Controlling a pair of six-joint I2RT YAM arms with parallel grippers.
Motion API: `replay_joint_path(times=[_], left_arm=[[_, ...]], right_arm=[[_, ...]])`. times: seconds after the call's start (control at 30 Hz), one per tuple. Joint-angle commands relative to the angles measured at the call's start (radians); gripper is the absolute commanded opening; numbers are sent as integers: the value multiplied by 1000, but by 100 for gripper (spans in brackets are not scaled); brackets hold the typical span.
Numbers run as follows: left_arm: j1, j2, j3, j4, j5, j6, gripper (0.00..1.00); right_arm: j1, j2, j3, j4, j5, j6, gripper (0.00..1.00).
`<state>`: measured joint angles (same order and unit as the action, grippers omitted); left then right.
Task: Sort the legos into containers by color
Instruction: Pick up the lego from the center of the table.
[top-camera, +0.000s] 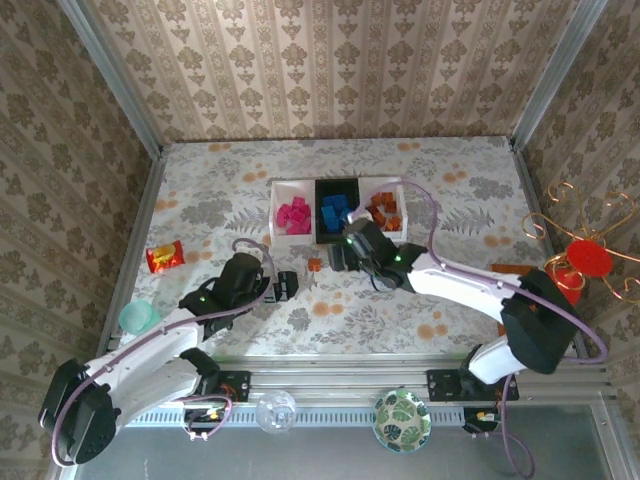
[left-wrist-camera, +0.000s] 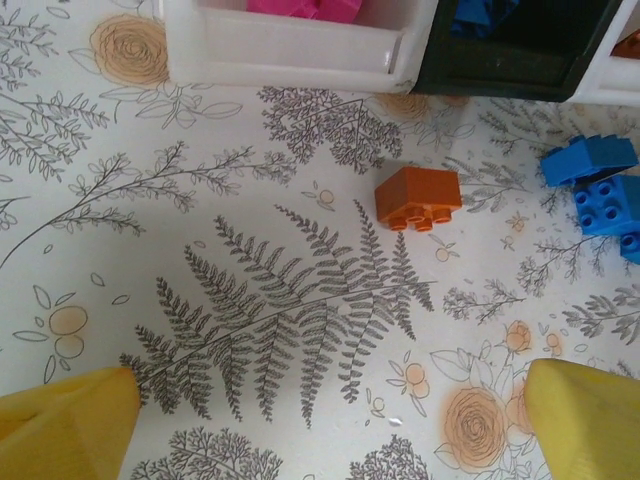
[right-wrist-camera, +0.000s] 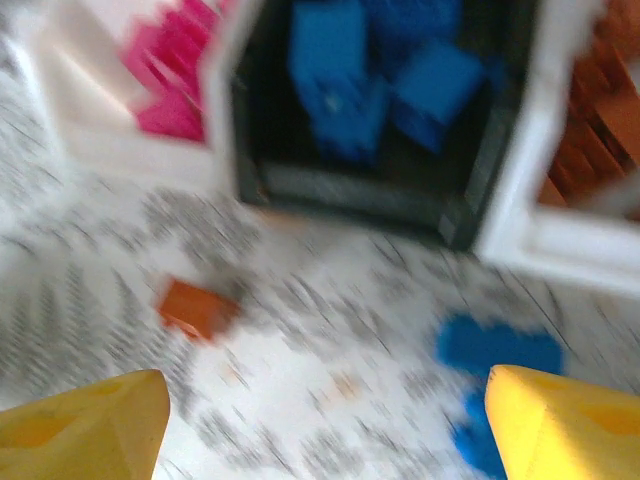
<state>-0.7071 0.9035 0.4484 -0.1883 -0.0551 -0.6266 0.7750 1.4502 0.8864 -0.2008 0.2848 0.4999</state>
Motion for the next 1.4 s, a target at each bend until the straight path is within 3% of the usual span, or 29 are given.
replay_joint_path(times=[0.0, 0.23, 0.43, 0.63, 0.97, 1.2, 1.37], left_arm=[[-4, 2, 26, 30, 12, 13, 100], [1, 5, 12, 41, 17, 4, 100], [6, 15, 7, 54, 25, -4, 100], [7, 25, 4, 60, 40, -5, 100], [8, 23, -1, 60, 41, -7, 100], [10, 24, -6, 65, 44, -7, 100], [9, 28, -10, 73, 50, -8, 100]], right_arm=[[-10, -105, -100, -97, 90, 97, 82], [-77, -208, -264, -113, 15, 131, 70], [-148, -116, -254, -41, -127, 106, 69], [-174, -23, -232, 20, -163, 100, 70], [-227, 55, -207, 87, -173, 71, 62], [-243, 63, -207, 95, -171, 61, 43], [-243, 28, -237, 88, -164, 55, 37]])
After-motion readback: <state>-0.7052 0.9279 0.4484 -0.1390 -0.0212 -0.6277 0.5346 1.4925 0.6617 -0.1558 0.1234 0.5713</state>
